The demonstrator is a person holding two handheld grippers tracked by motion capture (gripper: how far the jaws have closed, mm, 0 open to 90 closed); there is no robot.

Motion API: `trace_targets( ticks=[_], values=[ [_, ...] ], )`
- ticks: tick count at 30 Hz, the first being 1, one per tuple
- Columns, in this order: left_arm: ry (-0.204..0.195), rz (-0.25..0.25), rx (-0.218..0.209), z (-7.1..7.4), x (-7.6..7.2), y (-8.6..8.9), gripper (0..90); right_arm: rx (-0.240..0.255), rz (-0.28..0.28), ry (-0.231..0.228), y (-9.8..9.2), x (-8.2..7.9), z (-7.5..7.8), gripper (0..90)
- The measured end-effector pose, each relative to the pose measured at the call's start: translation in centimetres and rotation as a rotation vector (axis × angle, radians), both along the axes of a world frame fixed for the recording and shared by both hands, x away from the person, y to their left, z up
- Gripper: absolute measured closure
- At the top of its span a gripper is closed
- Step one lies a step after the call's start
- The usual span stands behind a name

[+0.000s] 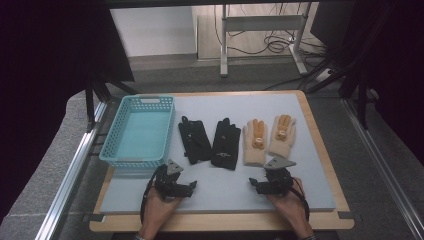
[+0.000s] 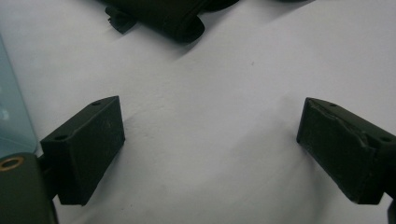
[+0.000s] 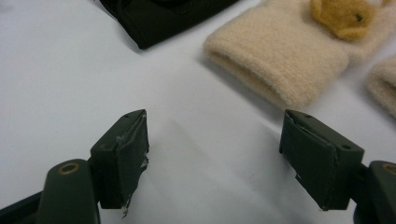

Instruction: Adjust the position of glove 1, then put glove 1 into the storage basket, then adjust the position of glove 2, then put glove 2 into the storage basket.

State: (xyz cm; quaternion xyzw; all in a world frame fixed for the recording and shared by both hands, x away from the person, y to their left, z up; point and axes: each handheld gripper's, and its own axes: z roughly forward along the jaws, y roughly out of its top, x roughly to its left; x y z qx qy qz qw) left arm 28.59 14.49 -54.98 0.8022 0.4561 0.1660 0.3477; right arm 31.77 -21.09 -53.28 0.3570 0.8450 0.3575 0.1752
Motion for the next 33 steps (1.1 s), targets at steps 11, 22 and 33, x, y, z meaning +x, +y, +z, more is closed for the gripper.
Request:
trace_targets(
  ticks=[11,22,33],
  values=[
    [0.000,0.000,0.000,0.0,0.0,0.0,7.7,0.004,-0.008,0.001,-0.1,0.0,0.2,32.5],
    [-0.001,0.002,-0.001,0.0,0.0,0.0,7.7,0.022,0.059,0.037,1.4,0.0,0.9,51.4],
    [0.001,-0.002,0.003,0.0,0.0,0.0,7.8,0.061,0.224,0.089,6.0,1.1,2.0,83.3]
  ],
)
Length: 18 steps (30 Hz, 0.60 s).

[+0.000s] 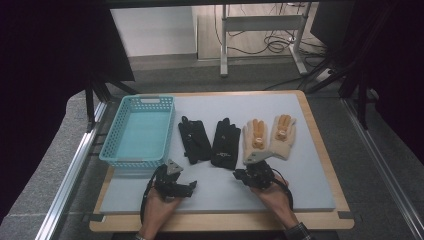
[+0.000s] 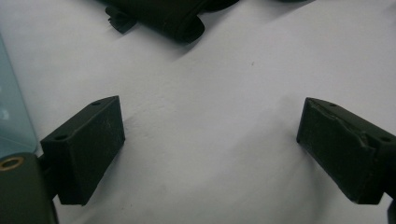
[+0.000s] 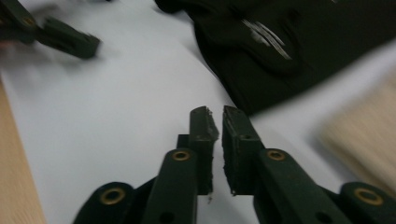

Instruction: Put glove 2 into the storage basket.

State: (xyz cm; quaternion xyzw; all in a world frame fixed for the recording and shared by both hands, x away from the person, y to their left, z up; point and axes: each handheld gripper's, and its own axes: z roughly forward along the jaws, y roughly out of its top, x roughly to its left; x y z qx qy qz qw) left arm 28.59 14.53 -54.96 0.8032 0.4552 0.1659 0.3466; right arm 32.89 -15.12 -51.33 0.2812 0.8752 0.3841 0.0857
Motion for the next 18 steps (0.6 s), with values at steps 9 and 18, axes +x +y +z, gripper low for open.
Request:
trace_targets(
  ticks=[9,18],
  values=[
    [0.000,0.000,0.000,0.0,0.0,0.0,7.8,-0.049,0.087,0.006,4.7,1.8,-0.7,85.8],
    [0.001,0.001,-0.001,0.0,0.0,0.0,7.7,-0.046,0.022,0.000,4.5,5.3,-1.1,85.2]
  ],
)
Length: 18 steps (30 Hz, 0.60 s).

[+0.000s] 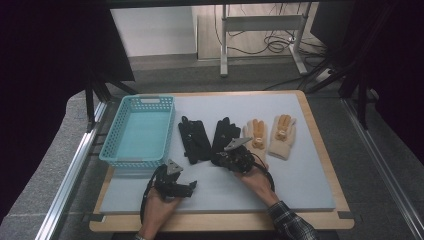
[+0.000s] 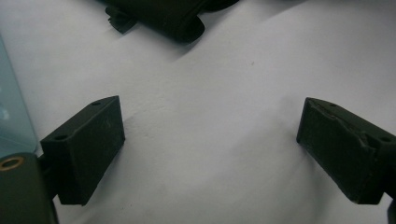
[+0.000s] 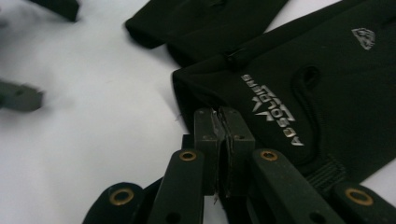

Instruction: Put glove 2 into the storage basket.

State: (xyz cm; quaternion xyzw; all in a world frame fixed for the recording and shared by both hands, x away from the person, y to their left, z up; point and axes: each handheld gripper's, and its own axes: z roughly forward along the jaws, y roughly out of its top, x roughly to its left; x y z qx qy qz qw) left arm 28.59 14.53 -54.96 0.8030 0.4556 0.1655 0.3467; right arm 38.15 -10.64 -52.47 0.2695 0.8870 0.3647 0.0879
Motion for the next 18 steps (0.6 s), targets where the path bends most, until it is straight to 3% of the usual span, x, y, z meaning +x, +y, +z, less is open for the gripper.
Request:
trace_targets(
  ticks=[5,11,13,18],
  values=[
    [0.000,0.000,0.000,0.0,0.0,0.0,7.8,-0.005,-0.031,-0.014,-0.2,1.8,0.0,85.2],
    [0.002,-0.001,0.001,0.0,0.0,0.0,7.7,-0.064,-0.062,-0.043,0.1,3.9,0.4,84.3],
    [0.003,-0.004,0.003,0.0,0.0,0.0,7.8,-0.057,-0.047,-0.033,0.2,3.9,0.9,81.1],
    [0.001,-0.001,0.001,0.0,0.0,0.0,7.7,-0.026,0.004,-0.066,1.7,2.9,2.4,70.4]
  ],
)
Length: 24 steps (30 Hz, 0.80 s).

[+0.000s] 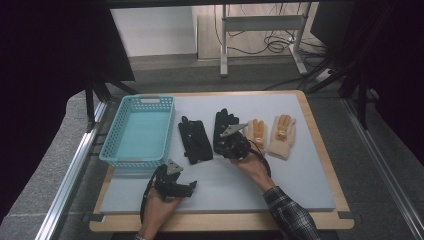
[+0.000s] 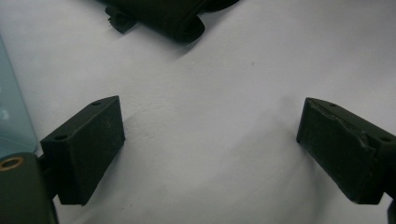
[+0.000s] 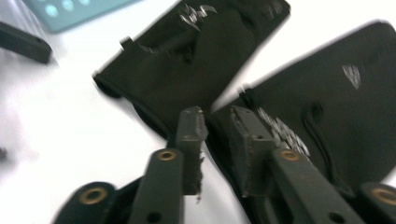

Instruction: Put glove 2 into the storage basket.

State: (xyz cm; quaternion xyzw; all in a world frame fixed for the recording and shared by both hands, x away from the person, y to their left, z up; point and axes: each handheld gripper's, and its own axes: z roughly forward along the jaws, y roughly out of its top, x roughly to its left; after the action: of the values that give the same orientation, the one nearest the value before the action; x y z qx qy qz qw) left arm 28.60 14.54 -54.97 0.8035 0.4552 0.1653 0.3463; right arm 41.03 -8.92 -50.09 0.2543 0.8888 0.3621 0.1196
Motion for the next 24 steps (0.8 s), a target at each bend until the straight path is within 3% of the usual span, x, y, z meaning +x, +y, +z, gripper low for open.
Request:
trace_targets(
  ticks=[4,7,12,14,17,19,21,22,24],
  values=[
    [0.002,-0.004,0.003,0.0,0.0,0.0,7.7,-0.014,0.014,-0.021,2.6,0.8,0.0,58.0],
    [0.000,-0.001,-0.002,0.0,0.0,0.0,7.7,-0.002,0.005,-0.003,4.2,2.0,-0.5,49.3],
    [0.001,-0.001,-0.002,0.0,0.0,0.0,7.7,0.020,-0.058,0.011,6.5,3.8,-1.2,30.4],
    [0.001,-0.001,-0.002,0.0,0.0,0.0,7.7,0.008,-0.079,0.001,7.2,4.4,-1.5,27.4],
    [0.001,-0.002,0.000,0.0,0.0,0.0,7.7,-0.044,-0.099,-0.020,8.1,5.3,-2.1,24.9],
    [0.001,0.000,-0.003,0.0,0.0,0.0,7.8,-0.073,-0.102,-0.009,8.6,5.7,-2.7,24.2],
    [0.001,0.000,-0.003,0.0,0.0,0.0,7.7,-0.059,-0.118,0.028,8.6,6.1,-2.9,26.8],
    [0.001,-0.001,-0.002,0.0,0.0,0.0,7.7,-0.042,-0.123,0.067,8.5,6.2,-2.9,31.2],
    [0.001,0.000,-0.002,0.0,0.0,0.0,7.7,-0.030,-0.128,0.074,8.3,6.1,-2.9,39.6]
  ],
)
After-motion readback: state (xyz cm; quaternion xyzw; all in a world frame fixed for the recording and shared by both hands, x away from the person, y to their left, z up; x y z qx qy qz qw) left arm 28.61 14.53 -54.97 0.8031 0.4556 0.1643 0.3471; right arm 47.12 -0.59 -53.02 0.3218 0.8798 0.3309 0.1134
